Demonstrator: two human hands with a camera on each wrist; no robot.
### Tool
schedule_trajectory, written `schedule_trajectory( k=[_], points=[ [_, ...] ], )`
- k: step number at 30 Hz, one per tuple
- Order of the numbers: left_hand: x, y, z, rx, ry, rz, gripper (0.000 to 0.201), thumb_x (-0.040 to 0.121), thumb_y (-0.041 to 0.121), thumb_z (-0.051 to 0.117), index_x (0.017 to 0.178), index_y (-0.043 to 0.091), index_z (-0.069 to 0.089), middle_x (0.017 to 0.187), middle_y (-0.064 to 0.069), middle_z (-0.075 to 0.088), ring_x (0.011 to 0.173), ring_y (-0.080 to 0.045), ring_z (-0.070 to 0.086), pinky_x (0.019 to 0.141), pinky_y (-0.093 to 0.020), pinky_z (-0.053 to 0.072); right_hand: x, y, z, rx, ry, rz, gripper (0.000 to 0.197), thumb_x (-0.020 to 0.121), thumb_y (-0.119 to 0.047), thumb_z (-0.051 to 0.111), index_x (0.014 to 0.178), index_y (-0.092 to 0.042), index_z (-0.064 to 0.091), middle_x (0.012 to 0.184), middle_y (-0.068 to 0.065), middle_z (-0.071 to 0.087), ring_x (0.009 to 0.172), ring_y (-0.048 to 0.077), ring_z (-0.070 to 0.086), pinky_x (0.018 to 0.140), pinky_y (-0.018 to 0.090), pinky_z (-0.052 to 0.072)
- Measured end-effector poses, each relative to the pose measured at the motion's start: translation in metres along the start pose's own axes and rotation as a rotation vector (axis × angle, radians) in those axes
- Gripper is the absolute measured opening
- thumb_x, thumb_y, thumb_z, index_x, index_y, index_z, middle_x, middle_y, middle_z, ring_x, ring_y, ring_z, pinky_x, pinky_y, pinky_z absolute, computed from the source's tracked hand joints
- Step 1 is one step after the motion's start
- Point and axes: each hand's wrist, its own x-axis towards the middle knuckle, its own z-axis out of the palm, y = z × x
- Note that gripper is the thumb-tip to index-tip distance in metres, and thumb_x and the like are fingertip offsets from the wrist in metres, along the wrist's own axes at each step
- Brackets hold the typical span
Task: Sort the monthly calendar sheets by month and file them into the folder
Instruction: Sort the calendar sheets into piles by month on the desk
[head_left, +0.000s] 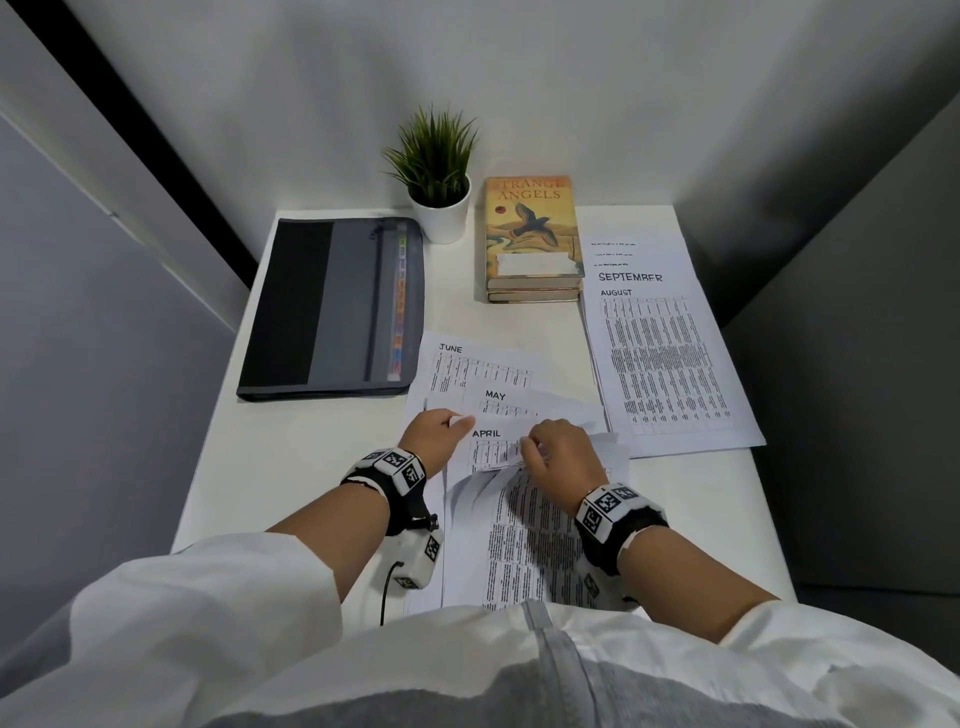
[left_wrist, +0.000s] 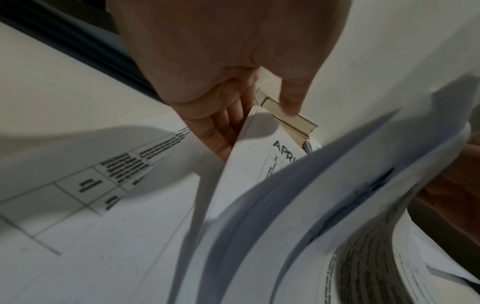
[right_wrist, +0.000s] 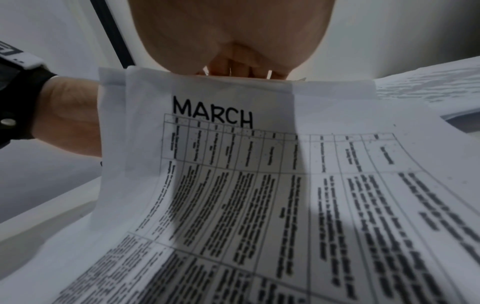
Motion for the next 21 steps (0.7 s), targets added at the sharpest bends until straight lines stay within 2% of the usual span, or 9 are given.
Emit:
schedule_trajectory(
  k=[3,5,7,11,13,15,17,19,21],
  points=[
    [-0.0008,0.0005,-0.0015,0.108,-0.019,0.019,0.034,0.096,0.021,0.054,0.068,0.007,0.041,0.065,-0.007,0.038,0.060,-0.019,0.036,0.056,-0.029,0.026,-0.0013,-0.0037,-0.0009,0.076,-0.029,0.054,0.017,0.094,-0.022,0.049,0.089,-0.013,0.063,0.071,-0.003,0.062,0.070,0.018,0.058,0.079,0.031,0.043],
    [-0.0011,0.0005,-0.0012,0.106,-0.022,0.029,0.032,0.094,0.021,0.057,0.070,0.003,0.047,0.068,-0.010,0.043,0.064,-0.021,0.039,0.059,-0.029,0.029,-0.0033,-0.0072,-0.0012,0.093,-0.033,0.064,0.023,0.094,-0.023,0.047,0.109,-0.018,0.063,0.077,-0.008,0.063,0.077,0.013,0.058,0.090,0.031,0.035],
    [-0.0025,-0.0004,-0.0006,0.060,-0.022,0.032,0.031,0.091,0.022,0.062,0.078,-0.006,0.059,0.073,-0.013,0.052,0.068,-0.022,0.047,0.064,-0.029,0.035,-0.0037,-0.0084,-0.0014,0.079,-0.044,0.063,0.029,0.095,-0.024,0.046,0.117,-0.019,0.064,0.083,-0.008,0.065,0.083,0.013,0.058,0.097,0.032,0.032],
    [-0.0037,-0.0020,0.0010,-0.007,-0.029,0.038,0.027,0.089,0.026,0.067,0.091,-0.001,0.067,0.082,-0.011,0.064,0.074,-0.022,0.056,0.071,-0.030,0.044,-0.0023,-0.0047,-0.0005,0.021,-0.050,0.053,0.024,0.094,-0.022,0.050,0.102,-0.014,0.071,0.091,0.001,0.062,0.090,0.019,0.055,0.092,0.034,0.037],
    [-0.0038,-0.0019,0.0007,-0.019,-0.010,0.033,0.031,0.093,0.031,0.061,0.080,0.003,0.061,0.072,-0.005,0.054,0.067,-0.018,0.048,0.065,-0.029,0.038,-0.0039,-0.0029,-0.0004,0.005,0.001,0.031,0.024,0.093,-0.021,0.054,0.083,-0.007,0.070,0.087,0.005,0.056,0.085,0.021,0.049,0.081,0.035,0.040],
    [-0.0026,-0.0023,-0.0004,-0.016,0.000,0.020,0.037,0.096,0.028,0.054,0.066,0.010,0.043,0.064,-0.002,0.040,0.060,-0.017,0.037,0.058,-0.027,0.030,-0.0051,-0.0018,-0.0009,0.008,0.033,0.032,0.030,0.093,-0.021,0.054,0.072,-0.004,0.068,0.084,0.006,0.054,0.085,0.021,0.046,0.077,0.035,0.039],
    [-0.0019,-0.0025,-0.0014,0.028,0.002,0.016,0.040,0.096,0.022,0.053,0.062,0.013,0.035,0.061,-0.002,0.035,0.056,-0.016,0.033,0.052,-0.027,0.026,-0.0038,-0.0020,-0.0028,0.024,0.018,0.048,0.033,0.093,-0.022,0.053,0.069,-0.003,0.065,0.078,0.006,0.056,0.080,0.022,0.048,0.074,0.038,0.042],
    [-0.0015,-0.0034,-0.0012,0.045,0.001,0.015,0.039,0.095,0.021,0.056,0.063,0.012,0.037,0.061,-0.003,0.035,0.056,-0.016,0.033,0.051,-0.027,0.026,-0.0017,-0.0041,-0.0053,0.039,-0.010,0.061,0.030,0.093,-0.024,0.052,0.070,-0.006,0.061,0.069,0.005,0.057,0.070,0.021,0.052,0.068,0.040,0.047],
    [-0.0006,-0.0050,0.0000,0.050,-0.002,0.025,0.036,0.093,0.023,0.060,0.064,0.009,0.043,0.061,-0.003,0.037,0.057,-0.017,0.035,0.053,-0.028,0.028,-0.0011,-0.0061,-0.0061,0.080,-0.007,0.064,0.016,0.090,-0.024,0.052,0.083,-0.014,0.063,0.067,-0.001,0.060,0.065,0.015,0.056,0.065,0.036,0.050]
  ],
)
